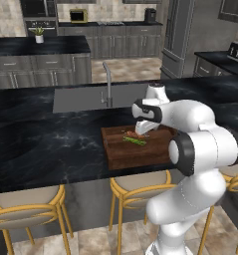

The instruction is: Create a steak meal by picking up the steak and asparagus from the tray and placing them on the plate. Leave the kebab skewer on the tray.

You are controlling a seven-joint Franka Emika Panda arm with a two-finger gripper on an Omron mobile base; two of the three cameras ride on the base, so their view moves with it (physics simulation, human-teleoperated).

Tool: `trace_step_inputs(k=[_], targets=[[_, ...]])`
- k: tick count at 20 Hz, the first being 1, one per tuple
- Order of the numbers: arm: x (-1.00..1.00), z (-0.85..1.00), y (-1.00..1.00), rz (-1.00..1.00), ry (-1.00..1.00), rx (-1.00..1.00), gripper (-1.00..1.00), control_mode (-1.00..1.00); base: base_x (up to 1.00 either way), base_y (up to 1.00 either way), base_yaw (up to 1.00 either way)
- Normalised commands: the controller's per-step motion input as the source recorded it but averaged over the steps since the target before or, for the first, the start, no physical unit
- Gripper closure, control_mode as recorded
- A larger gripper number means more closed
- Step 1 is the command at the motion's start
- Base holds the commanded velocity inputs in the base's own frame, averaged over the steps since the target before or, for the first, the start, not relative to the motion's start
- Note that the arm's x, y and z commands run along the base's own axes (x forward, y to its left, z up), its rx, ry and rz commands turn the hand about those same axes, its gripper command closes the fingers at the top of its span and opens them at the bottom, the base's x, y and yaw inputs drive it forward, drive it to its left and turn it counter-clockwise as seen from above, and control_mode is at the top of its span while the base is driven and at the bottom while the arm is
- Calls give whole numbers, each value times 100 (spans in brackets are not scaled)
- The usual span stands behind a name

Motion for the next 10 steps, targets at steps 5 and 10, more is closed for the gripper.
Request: trace_step_inputs(k=[5,10], targets=[[5,-31,36,-4,-3,-2,-100,-100,0,0,0],[15,-29,16,-6,-3,0,-100,-100,0,0,0]])
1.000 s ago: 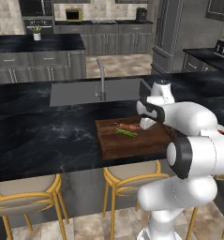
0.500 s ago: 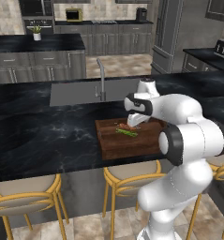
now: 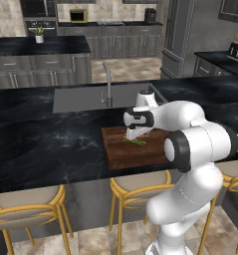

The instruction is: Create a steak meal by picking up the steak and asparagus from the tray and placing them on the plate. Leave the kebab skewer on the tray.

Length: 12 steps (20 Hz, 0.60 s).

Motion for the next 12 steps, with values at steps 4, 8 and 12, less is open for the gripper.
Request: trace_step_inputs(k=[4,8,12], targets=[[18,-28,4,-7,-1,0,-100,-100,0,0,0],[24,-27,0,-6,0,0,-100,-100,0,0,0],[31,-28,0,-6,0,0,-100,-100,0,0,0]])
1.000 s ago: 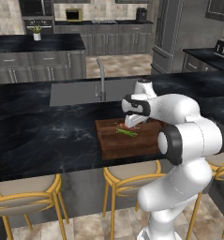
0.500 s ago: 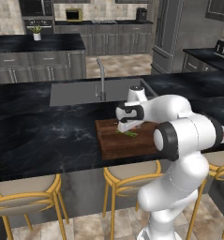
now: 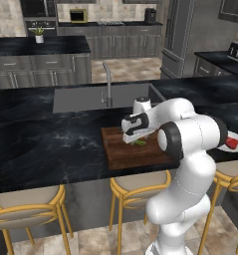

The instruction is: Create a steak meal by picking up the steak and asparagus from the tray and placing them on the plate. Leave the kebab skewer on the tray.

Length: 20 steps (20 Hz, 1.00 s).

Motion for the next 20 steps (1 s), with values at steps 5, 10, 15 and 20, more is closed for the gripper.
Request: trace_step_inputs(k=[5,10,15,20], targets=[[34,-25,0,-5,0,0,-100,-100,0,0,0],[34,-22,0,-4,0,0,-100,-100,0,0,0],[33,-23,0,-3,0,0,-100,-100,0,0,0],[20,-37,0,0,0,0,-100,-100,0,0,0]])
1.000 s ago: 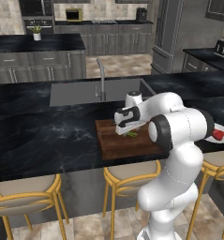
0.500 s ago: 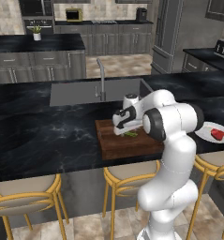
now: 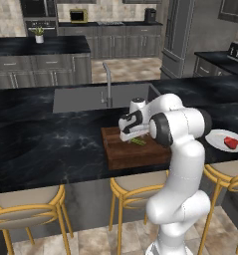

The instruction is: Create a steak meal by picking up the steak and asparagus from the tray and placing them on the plate. Leave the kebab skewer on the tray.

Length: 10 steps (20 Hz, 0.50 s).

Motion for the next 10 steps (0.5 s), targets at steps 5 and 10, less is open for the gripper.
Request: trace_step_inputs(k=[5,10], targets=[[-6,-66,12,0,0,0,100,-100,0,0,0],[-32,-53,37,1,0,0,100,-100,0,0,0]])
